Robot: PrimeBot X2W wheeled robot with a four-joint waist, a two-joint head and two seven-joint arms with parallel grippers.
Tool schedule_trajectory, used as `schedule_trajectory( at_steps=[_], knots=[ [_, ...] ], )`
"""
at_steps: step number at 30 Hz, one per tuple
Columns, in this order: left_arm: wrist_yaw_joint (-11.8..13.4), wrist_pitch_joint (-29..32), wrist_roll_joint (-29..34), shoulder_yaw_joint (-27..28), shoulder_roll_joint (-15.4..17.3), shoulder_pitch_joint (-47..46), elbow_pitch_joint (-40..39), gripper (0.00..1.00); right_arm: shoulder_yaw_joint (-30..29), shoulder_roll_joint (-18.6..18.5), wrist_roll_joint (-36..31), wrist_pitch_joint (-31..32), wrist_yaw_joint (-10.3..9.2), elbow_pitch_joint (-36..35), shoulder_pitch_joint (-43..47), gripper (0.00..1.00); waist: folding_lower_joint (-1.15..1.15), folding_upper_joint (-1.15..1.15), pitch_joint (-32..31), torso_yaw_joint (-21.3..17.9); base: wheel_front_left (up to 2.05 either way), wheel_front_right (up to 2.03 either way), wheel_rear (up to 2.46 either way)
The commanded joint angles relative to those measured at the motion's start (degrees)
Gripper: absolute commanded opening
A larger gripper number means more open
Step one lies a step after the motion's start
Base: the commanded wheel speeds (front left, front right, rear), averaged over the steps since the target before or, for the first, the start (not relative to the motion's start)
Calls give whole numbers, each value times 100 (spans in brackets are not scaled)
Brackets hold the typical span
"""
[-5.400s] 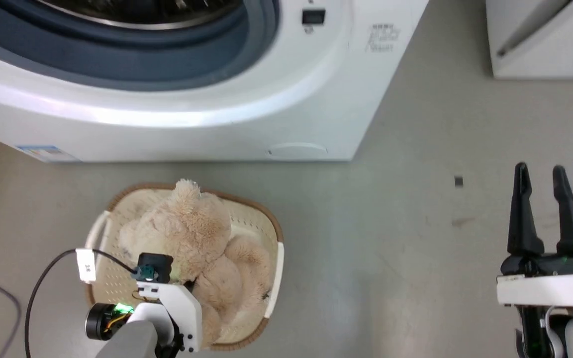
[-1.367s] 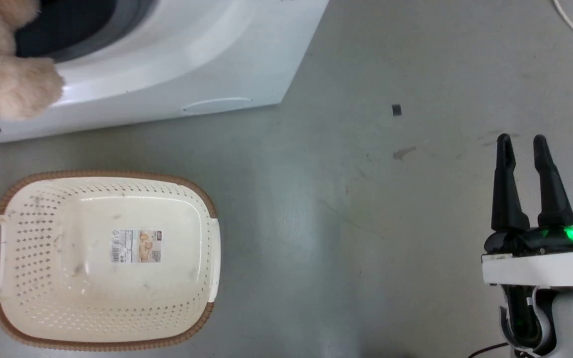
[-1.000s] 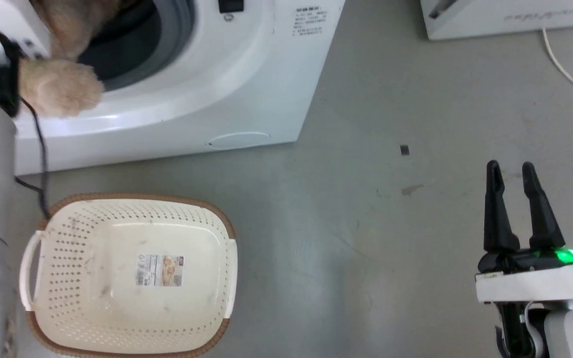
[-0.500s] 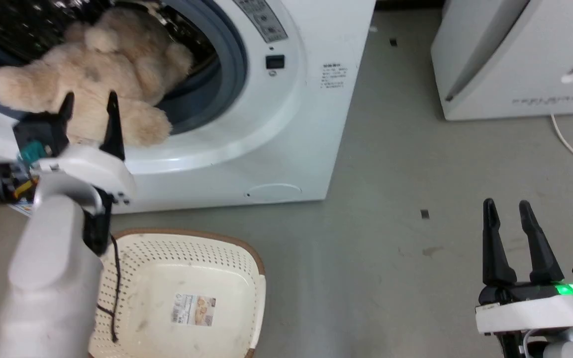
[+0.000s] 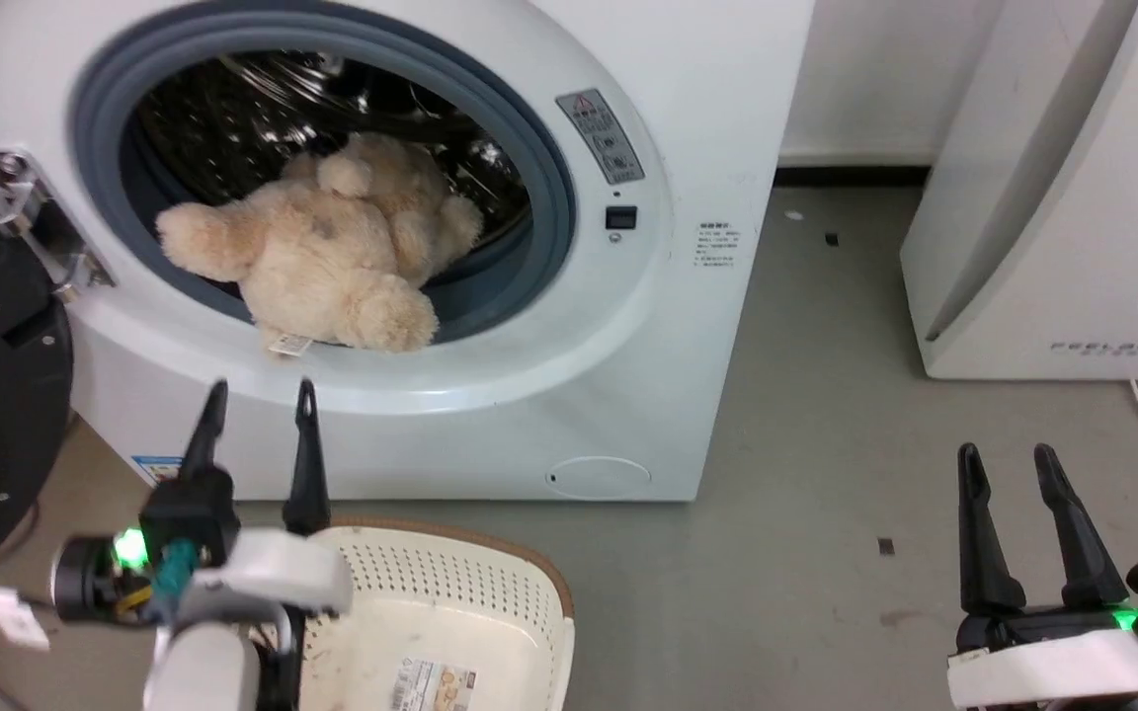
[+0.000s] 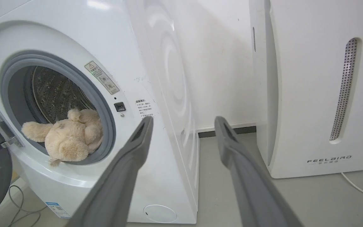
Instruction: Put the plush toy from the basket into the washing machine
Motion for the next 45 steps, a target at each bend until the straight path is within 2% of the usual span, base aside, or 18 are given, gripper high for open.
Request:
schedule_trajectory(
  at_steps=[1, 5, 11, 23, 24, 45],
  knots=[
    [58, -25, 72, 4, -75, 246, -144, 100, -32, -6, -31, -25, 3, -34, 136, 100, 1, 0, -179, 105, 0, 0, 0],
    [59, -25, 215, -46, -230, 844, -515, 100, -114, -6, -103, -25, 3, -63, 315, 100, 1, 0, -403, 181, 0, 0, 0],
    [-78, -25, 217, -115, -382, 1453, -746, 100, -164, -6, -151, -25, 3, -92, 526, 100, 1, 0, -595, 214, 0, 0, 0],
    [-273, -25, 249, -60, -518, 1985, -808, 100, -269, -6, -130, -25, 3, -54, 935, 100, 1, 0, -772, 241, 0, 0, 0],
    [-259, 0, 233, -70, -501, 1936, -808, 0, -275, 0, -122, 0, 0, -56, 877, 0, 1, 0, -772, 242, 0, 0, 0],
    [-283, 218, 289, -41, -514, 1866, -911, 0, -202, -1, -330, 212, 0, -56, 747, 0, 1, 0, -737, 200, 0, 0, 0]
  ],
)
